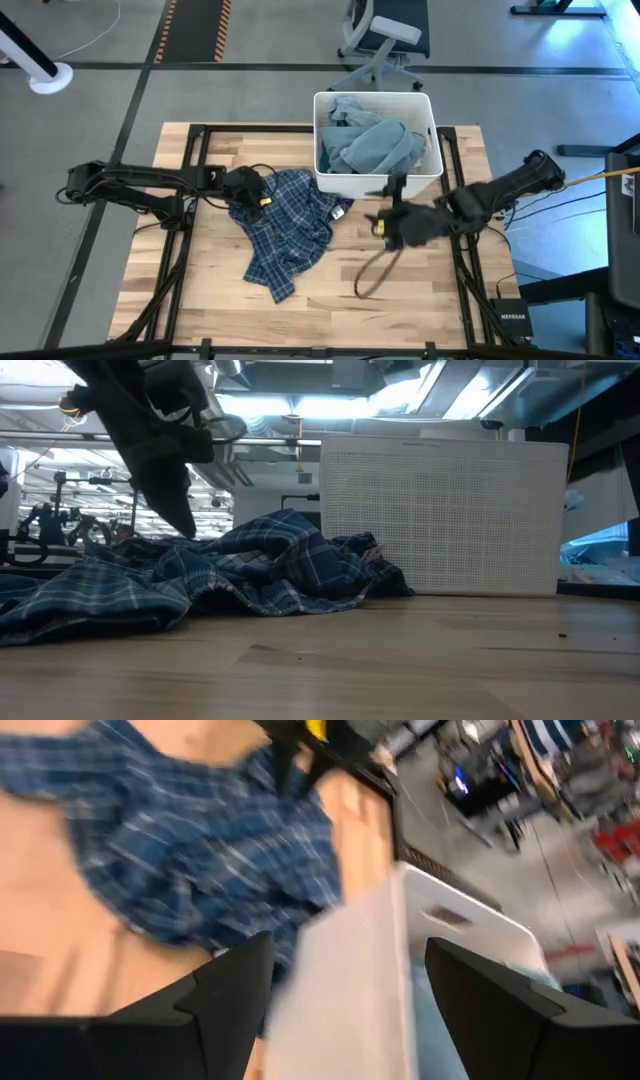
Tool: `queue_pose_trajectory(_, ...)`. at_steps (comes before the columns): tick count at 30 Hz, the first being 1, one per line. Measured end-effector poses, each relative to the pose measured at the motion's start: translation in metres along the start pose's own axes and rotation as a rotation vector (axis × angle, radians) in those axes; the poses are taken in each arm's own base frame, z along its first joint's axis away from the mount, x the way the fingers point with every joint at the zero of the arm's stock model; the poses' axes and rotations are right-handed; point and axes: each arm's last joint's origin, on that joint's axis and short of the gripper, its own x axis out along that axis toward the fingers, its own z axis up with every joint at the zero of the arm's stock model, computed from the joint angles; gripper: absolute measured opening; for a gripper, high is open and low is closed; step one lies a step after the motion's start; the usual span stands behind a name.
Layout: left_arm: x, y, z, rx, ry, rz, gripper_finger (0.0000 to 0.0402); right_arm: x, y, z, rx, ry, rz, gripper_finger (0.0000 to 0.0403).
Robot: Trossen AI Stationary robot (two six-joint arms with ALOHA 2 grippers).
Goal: Sort clothes
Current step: Put the blue polo shirt into the white laundry bin
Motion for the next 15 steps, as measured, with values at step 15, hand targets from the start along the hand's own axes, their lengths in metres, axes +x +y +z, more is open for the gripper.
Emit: queue_pose_trajectory(15, 0.023, 0.002, -0.021, -0.063, -0.113, -0.023, 0.0191, 0.019, 0.089, -0.021, -0.033, -0.165, 0.107, 0.028)
